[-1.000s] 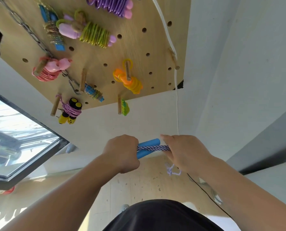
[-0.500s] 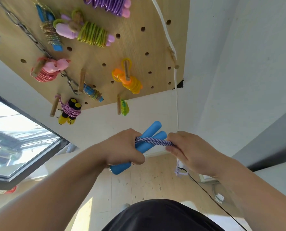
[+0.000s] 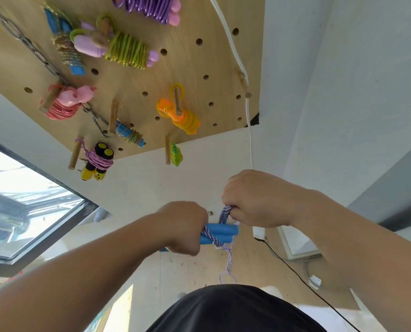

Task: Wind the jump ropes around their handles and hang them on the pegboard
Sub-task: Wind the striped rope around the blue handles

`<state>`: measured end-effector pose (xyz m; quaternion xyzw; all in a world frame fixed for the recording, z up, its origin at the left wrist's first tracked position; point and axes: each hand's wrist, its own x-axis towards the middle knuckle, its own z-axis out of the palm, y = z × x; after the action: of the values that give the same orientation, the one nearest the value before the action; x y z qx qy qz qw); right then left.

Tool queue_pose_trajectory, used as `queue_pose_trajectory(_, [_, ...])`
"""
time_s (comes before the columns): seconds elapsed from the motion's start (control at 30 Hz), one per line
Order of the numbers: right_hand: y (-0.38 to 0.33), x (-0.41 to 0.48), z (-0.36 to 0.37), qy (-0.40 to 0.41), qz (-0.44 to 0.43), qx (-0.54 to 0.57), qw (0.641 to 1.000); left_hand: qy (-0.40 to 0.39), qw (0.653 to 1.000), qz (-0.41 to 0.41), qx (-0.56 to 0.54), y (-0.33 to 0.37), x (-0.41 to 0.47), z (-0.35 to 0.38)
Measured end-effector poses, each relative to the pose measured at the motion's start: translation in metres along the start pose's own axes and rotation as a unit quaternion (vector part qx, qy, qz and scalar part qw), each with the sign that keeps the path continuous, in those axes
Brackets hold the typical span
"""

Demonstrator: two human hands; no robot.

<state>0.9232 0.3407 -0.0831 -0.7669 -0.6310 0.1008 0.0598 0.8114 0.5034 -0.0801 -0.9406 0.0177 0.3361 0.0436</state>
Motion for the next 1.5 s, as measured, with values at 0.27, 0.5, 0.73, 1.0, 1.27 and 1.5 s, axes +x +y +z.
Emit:
queue_pose_trajectory(0.27, [-0.007, -0.022, 0.013, 0.091, 0.113, 0.085, 0.986, 0.14, 0.969, -0.102, -0.175, -0.025, 0.012, 0.003])
queue_pose_trajectory(0.5, [-0.017, -0.047, 0.003, 0.203, 0.135, 0.461, 0.853, 0.244, 0.931, -0.118, -0.243, -0.01, -0.003, -0.004])
queue_pose_trajectory(0.73, [-0.018, -0.042, 0.017, 0.307, 0.153, 0.229, 0.911, 0.264, 0.906, -0.127, -0.306, -0.01, -0.012, -0.006])
queue_pose_trajectory(1.0, [-0.013, -0.039, 0.043, 0.263, 0.165, 0.176, 0.934, 0.132, 0.795, 0.004, -0.592, -0.006, -0.033, -0.018])
queue_pose_trajectory(1.27, [-0.002, -0.014, 0.03, 0.092, 0.04, 0.12, 0.988, -0.004, 0.93, 0.126, -0.346, 0.002, -0.036, -0.026])
queue_pose_trajectory(1.5, [0.002, 0.02, -0.005, -0.047, 0.038, 0.018, 0.998, 0.035, 0.999, 0.003, -0.004, 0.006, -0.009, -0.005])
